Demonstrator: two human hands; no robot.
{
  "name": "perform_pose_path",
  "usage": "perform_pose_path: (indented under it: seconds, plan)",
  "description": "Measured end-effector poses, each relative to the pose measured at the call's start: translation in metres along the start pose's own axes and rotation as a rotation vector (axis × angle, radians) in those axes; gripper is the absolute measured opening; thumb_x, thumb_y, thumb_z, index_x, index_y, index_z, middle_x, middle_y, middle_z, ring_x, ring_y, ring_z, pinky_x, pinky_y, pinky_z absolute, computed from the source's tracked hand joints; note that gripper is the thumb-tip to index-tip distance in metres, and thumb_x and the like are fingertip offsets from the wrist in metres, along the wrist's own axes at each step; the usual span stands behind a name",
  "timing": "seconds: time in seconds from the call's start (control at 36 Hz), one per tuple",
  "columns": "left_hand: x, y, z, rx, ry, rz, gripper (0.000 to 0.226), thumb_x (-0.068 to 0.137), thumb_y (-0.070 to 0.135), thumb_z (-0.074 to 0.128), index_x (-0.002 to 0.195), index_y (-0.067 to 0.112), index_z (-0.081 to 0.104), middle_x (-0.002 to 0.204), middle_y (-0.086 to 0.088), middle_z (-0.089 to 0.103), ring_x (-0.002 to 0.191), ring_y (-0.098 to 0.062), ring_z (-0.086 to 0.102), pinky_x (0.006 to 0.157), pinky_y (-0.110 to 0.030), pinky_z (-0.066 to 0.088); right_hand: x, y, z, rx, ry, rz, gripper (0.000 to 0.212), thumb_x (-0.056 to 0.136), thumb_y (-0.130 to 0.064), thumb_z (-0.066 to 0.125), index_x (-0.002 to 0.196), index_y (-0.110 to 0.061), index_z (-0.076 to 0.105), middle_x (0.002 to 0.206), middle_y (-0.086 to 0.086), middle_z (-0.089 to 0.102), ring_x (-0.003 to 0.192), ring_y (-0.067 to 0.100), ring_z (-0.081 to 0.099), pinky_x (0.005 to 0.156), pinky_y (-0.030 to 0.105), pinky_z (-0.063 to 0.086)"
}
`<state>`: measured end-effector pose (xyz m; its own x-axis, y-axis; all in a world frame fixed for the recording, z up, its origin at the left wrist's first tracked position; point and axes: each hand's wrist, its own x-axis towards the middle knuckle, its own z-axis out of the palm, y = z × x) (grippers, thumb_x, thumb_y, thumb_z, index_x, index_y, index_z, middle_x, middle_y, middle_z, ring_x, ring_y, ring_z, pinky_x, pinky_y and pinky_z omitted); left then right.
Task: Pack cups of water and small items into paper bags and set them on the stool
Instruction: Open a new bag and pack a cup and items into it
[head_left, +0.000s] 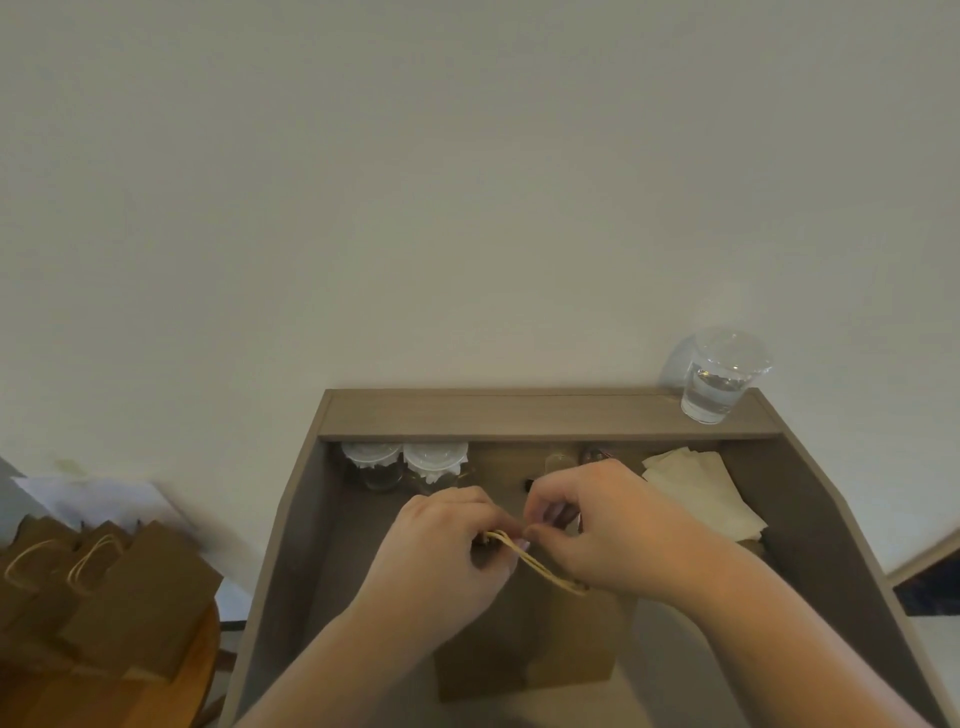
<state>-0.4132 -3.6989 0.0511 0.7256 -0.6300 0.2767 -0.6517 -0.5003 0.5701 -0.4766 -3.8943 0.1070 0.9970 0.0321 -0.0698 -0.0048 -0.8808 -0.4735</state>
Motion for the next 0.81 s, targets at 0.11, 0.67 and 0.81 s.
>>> perform_pose_path:
  seconds: [0.11,0.67,0.81]
  plan:
    - [0.001,-0.002,0.000,-0.007,-0.010,0.010,0.020,0.089,0.052,0.062,0.095,0.041,0.078,0.088,0.025,0.064,0.088,0.000,0.061,0.082,-0.036,0.054,-0.002,-0.001,0.001,-0.015,-0.029,0.003,0.007,0.095,-0.040,0.067,0.090,-0.043,0.071,0.087,-0.023,0.071,0.086,-0.006,0.066,0.078,0.020,0.058]
    - [0.004,-0.009,0.001,0.024,-0.070,0.008,0.011,0.094,0.045,0.070,0.102,0.044,0.077,0.090,0.030,0.061,0.095,0.000,0.059,0.089,-0.030,0.052,-0.002,-0.019,0.001,-0.232,-0.028,0.060,0.013,0.095,-0.042,0.058,0.094,-0.033,0.067,0.093,-0.015,0.070,0.089,0.008,0.066,0.076,0.033,0.060]
    - [0.004,-0.011,0.000,0.014,-0.091,0.014,0.012,0.094,0.039,0.071,0.103,0.045,0.077,0.092,0.029,0.062,0.096,0.002,0.057,0.090,-0.030,0.051,-0.001,-0.020,0.001,-0.237,-0.071,0.070,0.013,0.097,-0.043,0.059,0.097,-0.034,0.068,0.095,-0.014,0.070,0.089,0.008,0.065,0.075,0.029,0.058]
